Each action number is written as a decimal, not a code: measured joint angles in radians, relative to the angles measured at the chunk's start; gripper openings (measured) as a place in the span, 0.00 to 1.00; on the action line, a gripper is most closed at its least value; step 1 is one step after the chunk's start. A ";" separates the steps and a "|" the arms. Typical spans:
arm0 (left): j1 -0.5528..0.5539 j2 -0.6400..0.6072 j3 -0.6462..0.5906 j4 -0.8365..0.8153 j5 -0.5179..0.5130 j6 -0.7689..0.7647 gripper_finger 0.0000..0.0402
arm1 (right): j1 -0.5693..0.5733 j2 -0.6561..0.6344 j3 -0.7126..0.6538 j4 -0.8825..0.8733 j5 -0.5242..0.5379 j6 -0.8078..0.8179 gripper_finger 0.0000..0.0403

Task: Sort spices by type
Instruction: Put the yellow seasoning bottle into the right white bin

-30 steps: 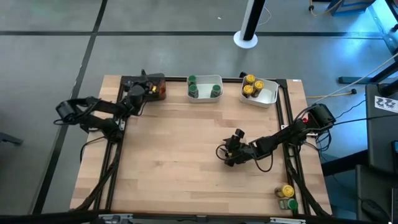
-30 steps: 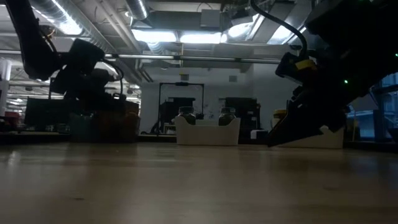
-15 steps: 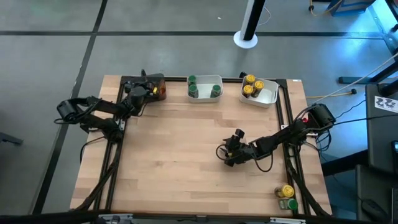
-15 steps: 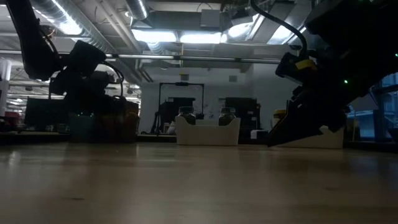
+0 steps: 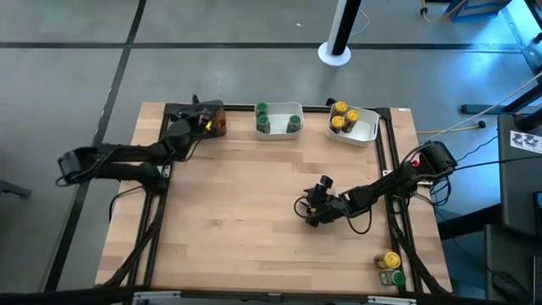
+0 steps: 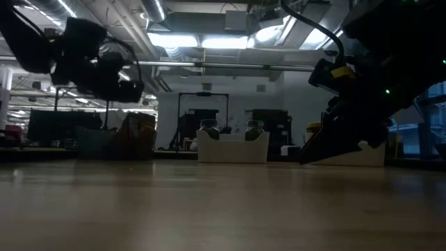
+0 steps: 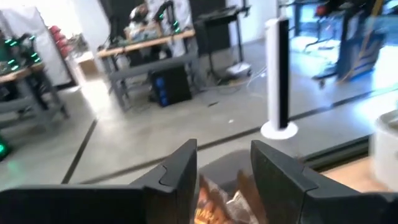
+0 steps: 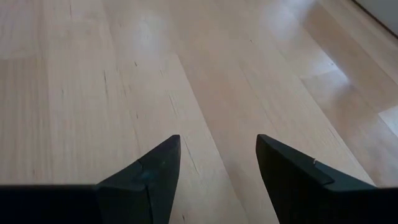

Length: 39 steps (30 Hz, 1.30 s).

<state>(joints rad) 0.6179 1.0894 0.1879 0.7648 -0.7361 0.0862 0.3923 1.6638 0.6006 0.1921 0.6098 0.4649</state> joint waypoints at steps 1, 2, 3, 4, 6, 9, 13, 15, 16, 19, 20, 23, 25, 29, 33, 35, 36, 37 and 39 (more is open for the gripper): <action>-0.016 -0.033 0.004 -0.023 0.000 0.005 0.34 | 0.000 0.000 0.000 0.000 0.000 0.000 0.52; -0.032 -0.064 0.012 -0.055 0.000 0.012 0.34 | 0.000 0.000 0.000 0.000 0.000 0.000 0.52; -0.049 -0.095 0.022 -0.089 0.000 0.021 0.34 | 0.000 0.000 0.000 0.000 0.000 0.000 0.52; -0.069 -0.127 0.033 -0.126 0.000 0.023 0.34 | 0.000 0.000 0.000 0.000 0.000 0.000 0.52; -0.115 -0.181 0.059 -0.195 0.000 0.020 0.33 | 0.000 0.000 0.000 0.000 0.000 0.000 0.52; -0.199 -0.244 0.096 -0.252 0.047 0.007 0.33 | 0.000 0.000 0.000 0.000 0.000 0.000 0.52; -0.315 -0.281 0.135 -0.261 0.149 0.006 0.33 | 0.000 0.000 0.000 0.000 0.000 0.000 0.52; -0.372 -0.282 0.149 -0.261 0.188 0.009 0.33 | 0.000 0.000 0.000 0.000 0.000 0.000 0.52; -0.398 -0.279 0.155 -0.261 0.210 0.009 0.33 | 0.000 0.000 0.000 0.000 0.000 0.000 0.52; -0.468 -0.260 0.163 -0.256 0.293 0.000 0.33 | 0.000 0.000 0.001 0.007 -0.035 0.001 0.52; -0.488 -0.250 0.167 -0.255 0.319 -0.001 0.33 | 0.000 0.000 0.003 0.007 -0.038 0.001 0.52; -0.541 -0.208 0.180 -0.253 0.370 0.003 0.33 | 0.009 -0.012 0.025 -0.030 -0.060 0.001 0.52; -0.572 -0.173 0.192 -0.250 0.386 0.001 0.33 | 0.026 -0.043 0.052 -0.083 -0.080 0.001 0.52; -0.629 -0.088 0.216 -0.250 0.403 -0.001 0.33 | 0.082 -0.126 0.131 -0.266 -0.132 0.021 0.52; -0.686 0.010 0.225 -0.216 0.405 -0.022 0.33 | 0.145 -0.207 0.255 -0.537 -0.167 0.104 0.52; -0.715 0.061 0.225 -0.175 0.404 -0.038 0.33 | 0.178 -0.230 0.327 -0.680 -0.195 0.152 0.52; -0.732 0.083 0.225 -0.158 0.404 -0.049 0.33 | 0.196 -0.237 0.365 -0.758 -0.211 0.175 0.52; -0.748 0.106 0.225 -0.142 0.404 -0.059 0.33 | 0.213 -0.240 0.404 -0.836 -0.227 0.201 0.52; -0.777 0.150 0.225 -0.100 0.404 -0.075 0.33 | 0.245 -0.242 0.485 -0.982 -0.255 0.270 0.52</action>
<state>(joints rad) -0.1596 1.2395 0.4126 0.6648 -0.3317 0.0114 0.6375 1.4223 1.0859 -0.7898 0.3544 0.7350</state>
